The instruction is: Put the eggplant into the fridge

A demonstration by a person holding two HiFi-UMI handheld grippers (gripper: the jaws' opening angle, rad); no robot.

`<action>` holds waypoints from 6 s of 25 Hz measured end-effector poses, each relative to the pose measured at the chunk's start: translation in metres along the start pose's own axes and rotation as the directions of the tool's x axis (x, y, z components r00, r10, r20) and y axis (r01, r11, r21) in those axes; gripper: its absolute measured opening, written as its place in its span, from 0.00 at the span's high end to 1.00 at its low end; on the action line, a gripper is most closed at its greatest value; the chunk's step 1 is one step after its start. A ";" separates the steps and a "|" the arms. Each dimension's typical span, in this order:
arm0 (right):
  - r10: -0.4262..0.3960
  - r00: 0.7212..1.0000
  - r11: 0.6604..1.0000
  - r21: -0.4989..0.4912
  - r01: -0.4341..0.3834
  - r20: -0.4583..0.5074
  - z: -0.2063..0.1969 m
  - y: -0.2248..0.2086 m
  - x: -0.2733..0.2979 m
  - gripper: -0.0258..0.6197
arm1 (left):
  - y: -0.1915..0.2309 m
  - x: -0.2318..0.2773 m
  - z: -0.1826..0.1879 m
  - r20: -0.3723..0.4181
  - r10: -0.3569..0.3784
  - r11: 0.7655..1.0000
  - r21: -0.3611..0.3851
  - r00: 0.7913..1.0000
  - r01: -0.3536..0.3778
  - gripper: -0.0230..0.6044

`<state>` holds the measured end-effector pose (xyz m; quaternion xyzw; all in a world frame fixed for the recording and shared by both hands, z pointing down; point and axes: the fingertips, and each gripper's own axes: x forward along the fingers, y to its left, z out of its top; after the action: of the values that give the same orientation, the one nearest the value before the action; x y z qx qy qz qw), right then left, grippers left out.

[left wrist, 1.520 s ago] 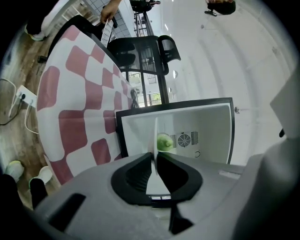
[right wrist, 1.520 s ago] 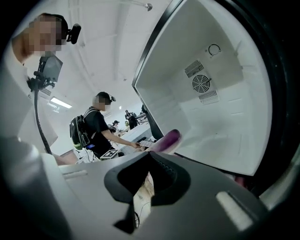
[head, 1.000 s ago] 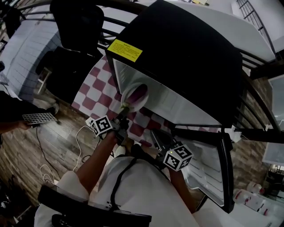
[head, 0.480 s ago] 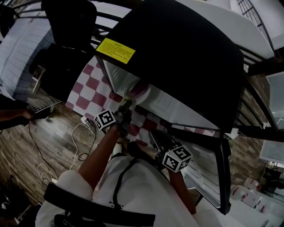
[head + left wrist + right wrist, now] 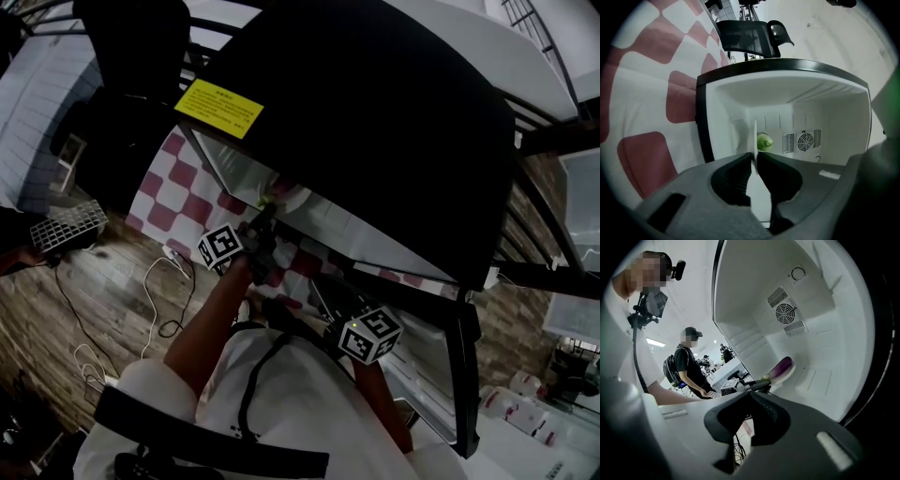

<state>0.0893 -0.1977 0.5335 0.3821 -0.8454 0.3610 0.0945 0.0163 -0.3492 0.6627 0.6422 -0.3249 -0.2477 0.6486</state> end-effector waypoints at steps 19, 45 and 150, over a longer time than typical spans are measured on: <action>0.038 0.999 0.999 0.006 -0.038 -0.021 -0.003 -0.005 0.001 0.95 | 0.014 0.023 0.003 0.026 0.044 0.999 -0.008 0.999 -0.044 0.89; 0.022 1.000 1.000 0.010 -0.022 0.011 -0.007 0.000 -0.011 0.95 | 0.029 0.022 0.005 0.051 0.184 0.983 -0.015 0.982 -0.184 0.91; -0.061 0.934 0.986 -0.123 0.111 0.352 -0.021 0.115 -0.071 0.95 | -0.148 -0.246 -0.017 -0.175 0.064 0.745 0.663 0.983 0.070 0.95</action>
<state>0.0534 -0.0908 0.4562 0.4689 -0.8546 0.2227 -0.0135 -0.1211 -0.1637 0.4907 0.8520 -0.3287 -0.0552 0.4037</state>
